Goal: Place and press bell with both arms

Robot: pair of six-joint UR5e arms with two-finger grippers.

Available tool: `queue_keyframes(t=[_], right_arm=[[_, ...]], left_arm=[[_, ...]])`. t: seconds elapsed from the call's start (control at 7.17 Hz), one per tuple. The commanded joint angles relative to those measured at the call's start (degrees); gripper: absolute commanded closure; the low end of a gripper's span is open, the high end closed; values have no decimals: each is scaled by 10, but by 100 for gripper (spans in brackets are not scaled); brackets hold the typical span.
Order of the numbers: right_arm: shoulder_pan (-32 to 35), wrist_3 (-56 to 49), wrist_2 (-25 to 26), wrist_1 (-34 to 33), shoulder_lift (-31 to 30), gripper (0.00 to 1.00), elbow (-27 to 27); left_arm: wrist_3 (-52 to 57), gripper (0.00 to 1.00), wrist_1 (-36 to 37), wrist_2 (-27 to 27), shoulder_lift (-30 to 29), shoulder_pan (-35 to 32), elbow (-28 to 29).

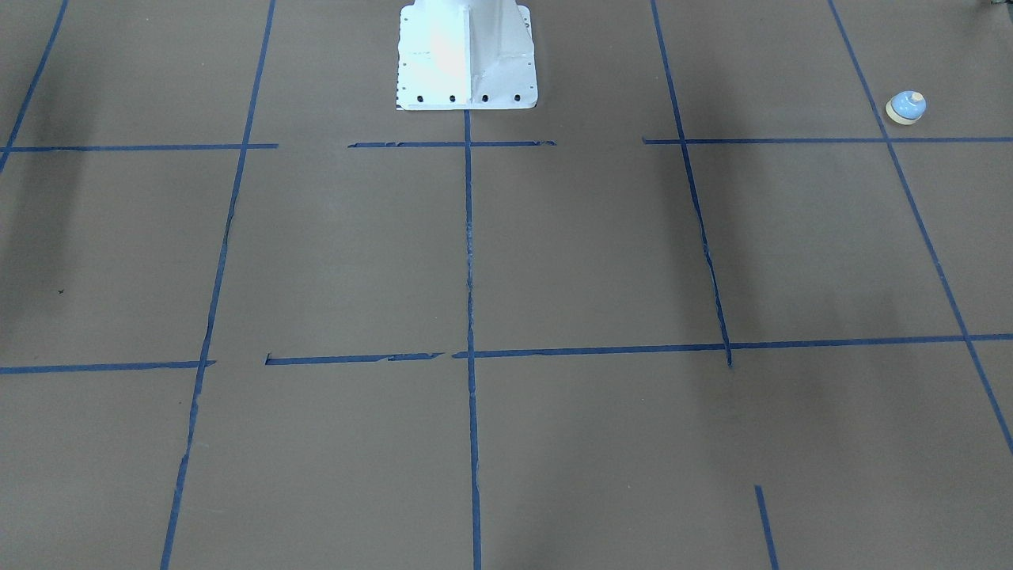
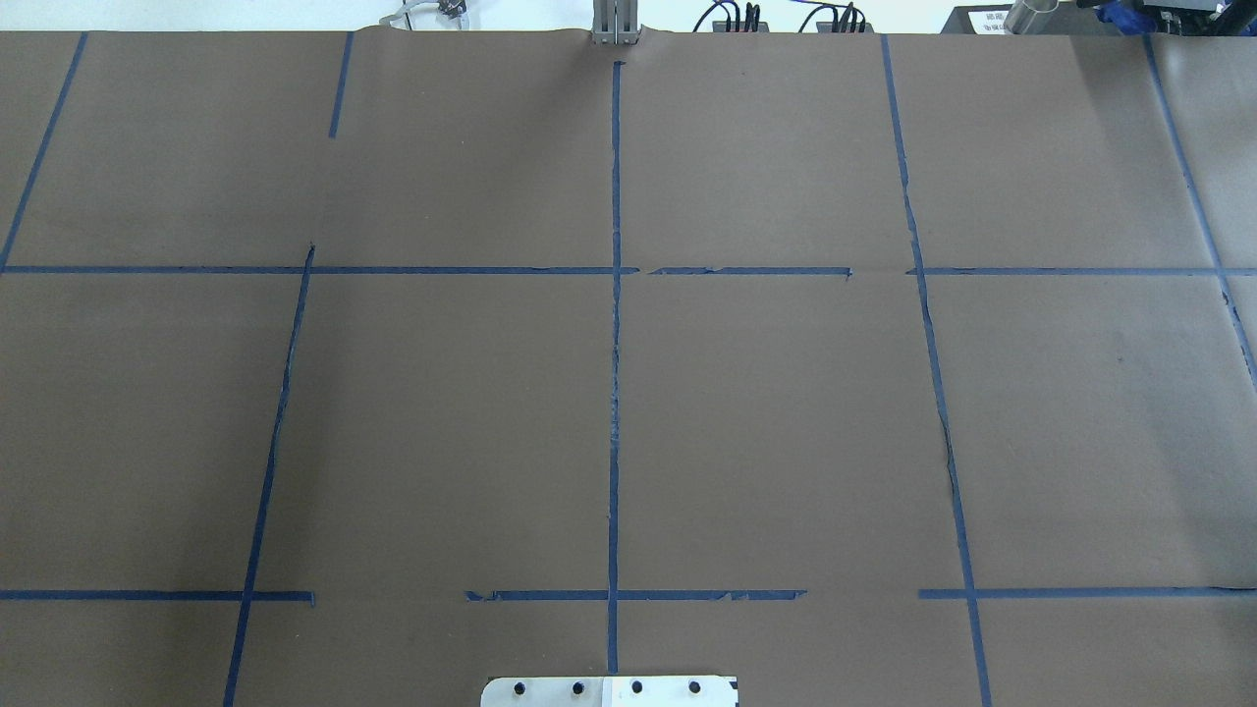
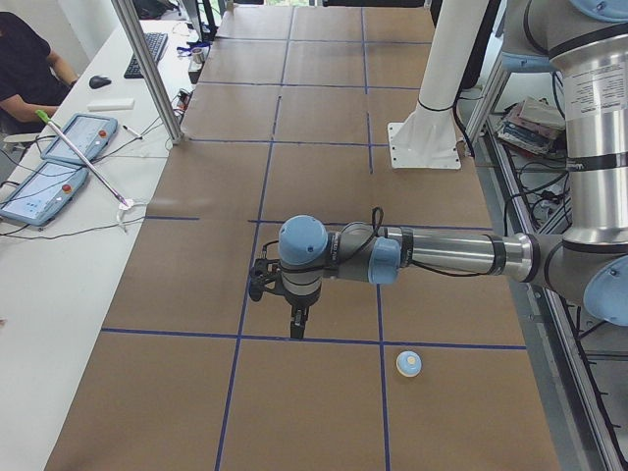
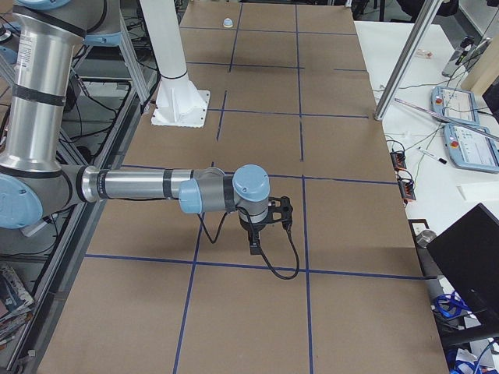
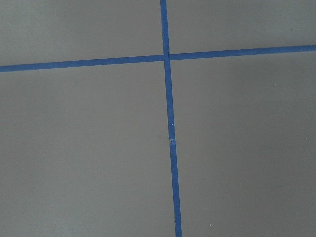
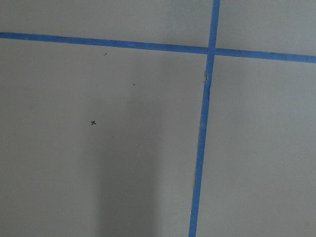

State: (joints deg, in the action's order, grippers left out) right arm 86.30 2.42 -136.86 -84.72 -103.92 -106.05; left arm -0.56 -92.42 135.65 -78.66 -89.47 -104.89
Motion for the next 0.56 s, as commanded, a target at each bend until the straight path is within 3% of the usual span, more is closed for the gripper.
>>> queue_keyframes(t=[0.0, 0.28, 0.42], right_arm=[[-1, 3, 0, -1, 2, 0, 1], [-1, -1, 2, -1, 3, 0, 2], [-1, -4, 2, 1, 2, 0, 2]], left_arm=[[-2, 0, 0, 1, 2, 1, -12], [-1, 0, -3, 1, 24, 13, -19], [-6, 0, -1, -6, 44, 84, -11]])
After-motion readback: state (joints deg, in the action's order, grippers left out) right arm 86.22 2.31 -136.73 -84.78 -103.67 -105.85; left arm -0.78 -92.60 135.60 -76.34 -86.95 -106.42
